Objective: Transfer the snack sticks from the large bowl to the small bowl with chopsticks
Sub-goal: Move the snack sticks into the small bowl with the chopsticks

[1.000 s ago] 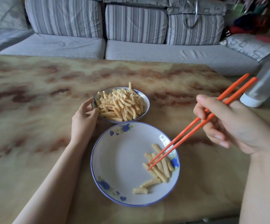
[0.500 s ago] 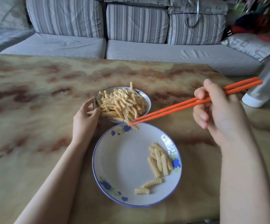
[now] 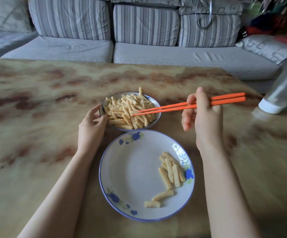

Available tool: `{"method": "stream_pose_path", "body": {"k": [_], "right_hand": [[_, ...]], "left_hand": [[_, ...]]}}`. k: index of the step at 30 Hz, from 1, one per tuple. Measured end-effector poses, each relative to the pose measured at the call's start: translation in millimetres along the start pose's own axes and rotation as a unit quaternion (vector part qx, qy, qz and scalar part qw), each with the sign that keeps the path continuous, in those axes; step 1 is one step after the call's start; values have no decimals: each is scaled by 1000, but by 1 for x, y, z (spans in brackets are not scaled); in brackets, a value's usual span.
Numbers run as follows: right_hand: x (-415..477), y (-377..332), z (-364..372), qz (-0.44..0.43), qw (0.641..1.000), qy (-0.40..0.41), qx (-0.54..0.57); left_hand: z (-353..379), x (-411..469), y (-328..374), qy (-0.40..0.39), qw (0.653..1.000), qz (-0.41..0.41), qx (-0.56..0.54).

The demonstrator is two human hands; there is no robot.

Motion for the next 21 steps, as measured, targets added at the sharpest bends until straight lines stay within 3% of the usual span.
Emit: {"method": "stream_pose_path", "body": {"k": [11, 21], "right_hand": [[5, -23, -33, -13, 999, -29, -19], [-9, -47, -56, 1, 981, -111, -158]], "left_hand": [[0, -1, 3, 5, 1000, 0, 4], [0, -1, 3, 3, 1000, 4, 8]]}}
Point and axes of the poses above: each hand's wrist, its own x-axis towards the middle knuckle, its own z-axis out of the palm, y = z × x, the point moved 5 cm from there along x, towards the middle knuckle, and after that the axes turned 3 degrees about -z, right-handed, at the moved point
